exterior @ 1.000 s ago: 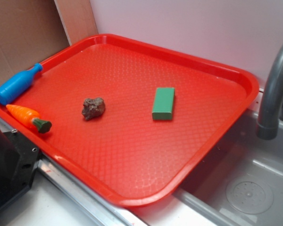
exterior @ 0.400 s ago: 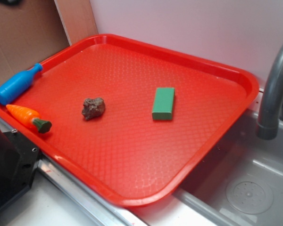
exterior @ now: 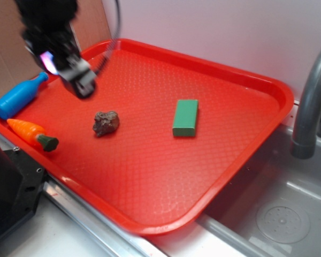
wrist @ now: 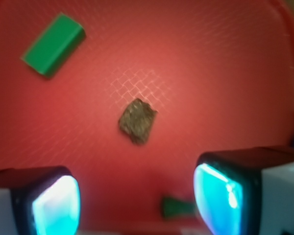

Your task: Grab the rock.

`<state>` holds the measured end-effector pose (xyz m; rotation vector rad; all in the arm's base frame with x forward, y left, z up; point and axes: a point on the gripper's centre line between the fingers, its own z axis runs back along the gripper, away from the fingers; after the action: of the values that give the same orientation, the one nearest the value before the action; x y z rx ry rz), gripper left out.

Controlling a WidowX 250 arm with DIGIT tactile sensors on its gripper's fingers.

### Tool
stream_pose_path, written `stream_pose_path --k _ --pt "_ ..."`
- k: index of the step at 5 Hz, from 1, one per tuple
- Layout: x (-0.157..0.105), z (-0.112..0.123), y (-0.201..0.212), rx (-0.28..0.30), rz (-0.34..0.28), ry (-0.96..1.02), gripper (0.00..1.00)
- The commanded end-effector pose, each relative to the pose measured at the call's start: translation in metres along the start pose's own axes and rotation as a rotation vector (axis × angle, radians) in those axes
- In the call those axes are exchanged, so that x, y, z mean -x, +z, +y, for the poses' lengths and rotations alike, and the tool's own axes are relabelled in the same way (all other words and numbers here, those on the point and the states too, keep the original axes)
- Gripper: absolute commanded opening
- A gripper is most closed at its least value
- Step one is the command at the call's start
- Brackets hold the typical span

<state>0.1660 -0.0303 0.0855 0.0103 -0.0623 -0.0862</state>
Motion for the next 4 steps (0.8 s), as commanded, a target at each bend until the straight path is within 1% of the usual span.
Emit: stream_pose_path --k 1,2,3,4 --pt "-0.018 0.007 -0.047 0.005 -0.012 -0.020 1.00" --pt "-0.014 0.003 -0.058 0.020 -0.002 -0.016 1.00" --pt "-0.018 -0.001 -0.071 0.023 0.013 -0.028 1.00" --pt "-0.017 0.001 -0.070 0.008 0.013 0.000 0.00"
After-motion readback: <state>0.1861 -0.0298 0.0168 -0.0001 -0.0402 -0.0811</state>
